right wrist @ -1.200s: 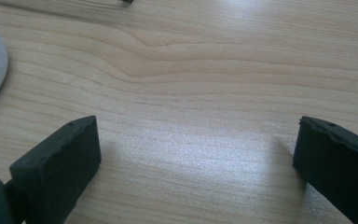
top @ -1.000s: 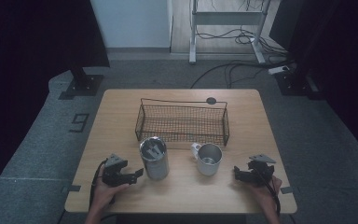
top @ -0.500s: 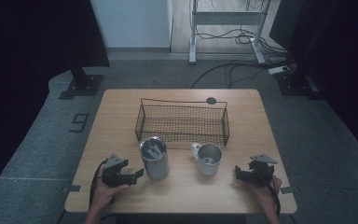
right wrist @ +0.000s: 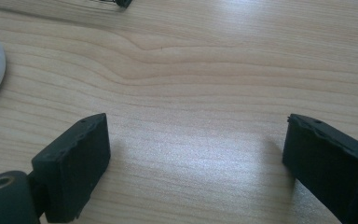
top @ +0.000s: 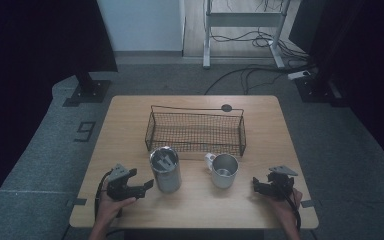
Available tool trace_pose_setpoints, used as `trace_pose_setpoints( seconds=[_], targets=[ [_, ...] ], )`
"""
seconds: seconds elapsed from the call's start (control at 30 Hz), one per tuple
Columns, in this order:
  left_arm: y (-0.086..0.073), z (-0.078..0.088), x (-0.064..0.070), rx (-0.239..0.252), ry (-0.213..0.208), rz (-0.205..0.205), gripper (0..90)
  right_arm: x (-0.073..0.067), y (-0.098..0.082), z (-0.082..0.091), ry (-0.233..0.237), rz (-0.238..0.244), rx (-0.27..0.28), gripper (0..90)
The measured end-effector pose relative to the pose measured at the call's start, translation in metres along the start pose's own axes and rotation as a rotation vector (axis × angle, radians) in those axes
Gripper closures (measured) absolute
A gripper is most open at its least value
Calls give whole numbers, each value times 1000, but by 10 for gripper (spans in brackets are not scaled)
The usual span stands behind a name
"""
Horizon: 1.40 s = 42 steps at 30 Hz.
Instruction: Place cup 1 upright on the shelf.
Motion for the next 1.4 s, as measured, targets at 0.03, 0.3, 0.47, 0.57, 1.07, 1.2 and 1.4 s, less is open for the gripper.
trace_pose_setpoints(
  seconds=[0.03, 0.3, 0.47, 0.57, 1.07, 1.2, 1.4],
  targets=[
    [1, 1, 1, 2, -2, -5, 136, 0, 0, 0, 0, 0, 0, 73],
    [8, 5, 10, 22, -13, -14, 137, 0, 0, 0, 1, 0, 0, 73],
    [13, 8, 15, 30, -30, -22, 137, 0, 0, 0, 0, 0, 0, 73],
    [16, 11, 18, 48, -42, -21, 136, 0, 0, 0, 1, 0, 0, 73],
    [24, 13, 31, 80, -53, -45, 132, 0, 0, 0, 1, -2, 2, 75],
    [24, 11, 34, 69, -62, -50, 132, 0, 0, 0, -3, -4, 3, 78],
    [25, 6, 38, 62, -71, -53, 117, 1, 0, 0, -6, -6, 4, 81]
  ],
)
Point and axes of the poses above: each handheld gripper's, and its own axes: z roughly backward along the jaws, y roughly out of its top, x roughly to its right, the point moved 1 cm from there along -z, roughly forward along the jaws, and after that the axes turned 7 degrees about x, right-handed, at the moved point
